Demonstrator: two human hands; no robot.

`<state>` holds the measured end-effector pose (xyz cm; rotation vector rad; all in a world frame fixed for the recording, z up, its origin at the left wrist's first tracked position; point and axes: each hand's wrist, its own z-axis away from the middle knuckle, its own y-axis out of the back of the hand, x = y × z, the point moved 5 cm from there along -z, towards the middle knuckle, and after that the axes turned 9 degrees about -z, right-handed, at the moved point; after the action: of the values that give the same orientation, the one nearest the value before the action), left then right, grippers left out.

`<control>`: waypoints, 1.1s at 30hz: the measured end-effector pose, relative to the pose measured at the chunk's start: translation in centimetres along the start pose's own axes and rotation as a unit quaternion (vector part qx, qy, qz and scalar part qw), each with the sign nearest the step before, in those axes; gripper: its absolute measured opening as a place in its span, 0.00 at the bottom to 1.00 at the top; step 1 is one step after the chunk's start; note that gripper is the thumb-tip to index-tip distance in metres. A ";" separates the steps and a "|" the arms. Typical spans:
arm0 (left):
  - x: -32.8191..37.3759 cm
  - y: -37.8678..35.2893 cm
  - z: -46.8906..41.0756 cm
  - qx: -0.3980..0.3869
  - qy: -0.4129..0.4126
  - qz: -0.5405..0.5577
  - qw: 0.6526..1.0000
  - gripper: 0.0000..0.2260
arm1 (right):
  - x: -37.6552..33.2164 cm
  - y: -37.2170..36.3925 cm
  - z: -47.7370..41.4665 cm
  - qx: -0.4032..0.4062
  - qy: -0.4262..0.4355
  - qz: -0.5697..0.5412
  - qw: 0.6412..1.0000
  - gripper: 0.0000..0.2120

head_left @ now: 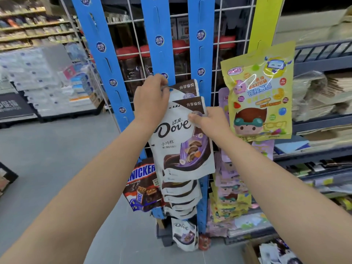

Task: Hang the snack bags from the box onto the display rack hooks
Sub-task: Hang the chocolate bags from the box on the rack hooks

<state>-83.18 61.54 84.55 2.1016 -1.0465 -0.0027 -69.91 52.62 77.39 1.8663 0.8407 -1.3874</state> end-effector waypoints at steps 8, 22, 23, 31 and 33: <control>-0.1 -0.4 -1.0 -0.022 0.066 -0.039 0.997 0.06 | -0.2 0.6 0.1 0.025 -0.023 -0.027 0.999 0.16; -1.6 0.0 -2.1 -0.158 0.216 0.049 0.962 0.19 | -1.1 0.5 -0.2 0.027 -0.049 -0.024 0.998 0.11; -1.5 0.0 -2.0 -0.150 0.212 0.031 0.965 0.18 | -1.2 0.5 -0.2 0.030 -0.049 -0.025 0.998 0.12; -0.4 -0.5 -0.2 -0.020 0.189 -0.003 0.982 0.07 | -0.2 -0.3 -0.2 0.030 -0.078 -0.016 0.996 0.06; -0.5 -0.7 0.2 0.018 0.171 0.011 0.985 0.08 | 0.2 -0.4 0.1 0.026 -0.084 -0.016 0.996 0.07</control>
<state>-83.12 62.02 83.78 2.0296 -0.8669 0.3779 -70.27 52.78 77.09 1.7517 0.7589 -1.5747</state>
